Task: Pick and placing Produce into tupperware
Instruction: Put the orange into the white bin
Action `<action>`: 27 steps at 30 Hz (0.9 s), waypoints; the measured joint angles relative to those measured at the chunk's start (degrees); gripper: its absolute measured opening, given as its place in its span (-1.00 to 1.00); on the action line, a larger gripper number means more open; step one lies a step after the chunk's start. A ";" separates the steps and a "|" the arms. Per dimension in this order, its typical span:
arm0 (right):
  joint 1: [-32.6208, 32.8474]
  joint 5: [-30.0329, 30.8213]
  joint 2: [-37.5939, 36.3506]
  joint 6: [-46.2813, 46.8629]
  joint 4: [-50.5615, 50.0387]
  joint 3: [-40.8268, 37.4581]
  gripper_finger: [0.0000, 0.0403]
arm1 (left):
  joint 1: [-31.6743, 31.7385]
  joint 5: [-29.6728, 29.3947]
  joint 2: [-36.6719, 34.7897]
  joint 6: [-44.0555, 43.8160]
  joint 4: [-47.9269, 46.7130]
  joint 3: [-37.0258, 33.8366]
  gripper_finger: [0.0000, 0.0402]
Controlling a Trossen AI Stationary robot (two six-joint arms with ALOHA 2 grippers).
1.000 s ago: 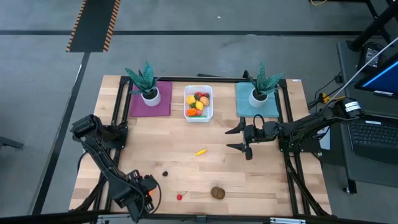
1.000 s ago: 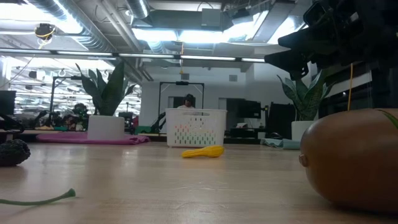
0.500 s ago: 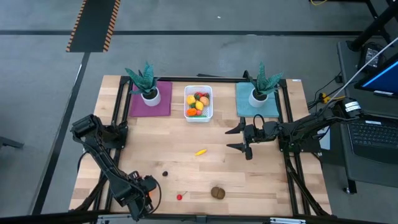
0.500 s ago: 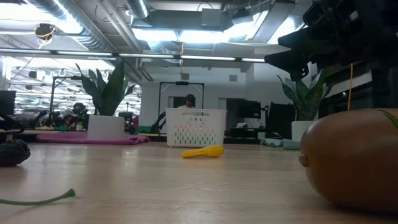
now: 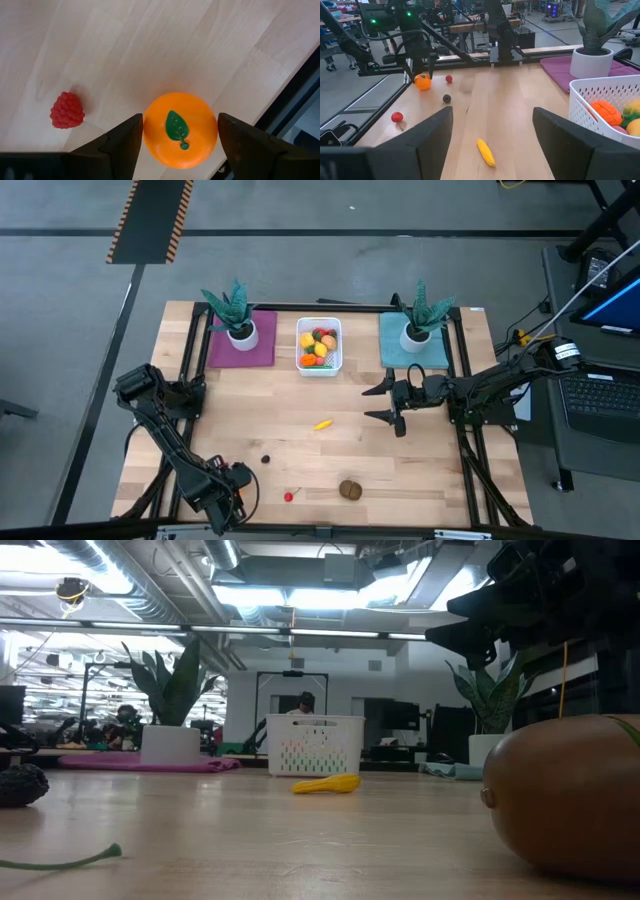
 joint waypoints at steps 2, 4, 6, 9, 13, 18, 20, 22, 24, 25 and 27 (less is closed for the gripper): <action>0.01 0.00 0.00 0.00 -0.01 0.00 0.37 | 0.07 0.00 0.00 0.01 0.03 0.00 0.23; 0.00 0.00 0.00 0.02 0.00 0.00 0.37 | 0.30 -0.04 0.00 0.09 0.03 0.00 0.23; 0.02 0.00 0.00 0.00 0.00 0.00 0.37 | 0.52 -0.22 0.00 0.09 0.05 0.00 0.23; 0.00 0.00 0.00 0.13 -0.01 0.00 0.37 | 0.87 -0.25 0.00 0.11 0.05 0.00 0.23; 0.00 0.00 0.00 0.15 -0.02 0.00 0.37 | 0.87 -0.37 0.02 0.11 0.05 0.00 0.23; 0.01 0.00 0.00 0.13 -0.02 0.00 0.37 | 0.85 -0.39 0.02 -0.13 0.05 0.00 0.23; 0.02 0.00 0.00 0.17 -0.02 0.00 0.37 | 0.85 -0.42 0.02 -0.19 0.03 0.00 0.23; 0.00 0.00 0.00 0.17 -0.02 0.00 0.37 | 0.85 -0.42 0.02 -0.31 0.03 0.00 0.25; 0.00 0.00 0.00 0.17 -0.02 0.00 0.37 | 0.85 -0.42 0.04 -0.31 0.01 0.00 0.29; 0.02 0.00 0.00 0.17 -0.02 0.00 0.37 | 0.85 -0.43 0.04 -0.31 0.01 0.00 0.33; 0.01 0.00 0.00 0.18 -0.02 0.00 0.37 | 0.85 -0.43 0.04 -0.33 0.01 0.00 0.42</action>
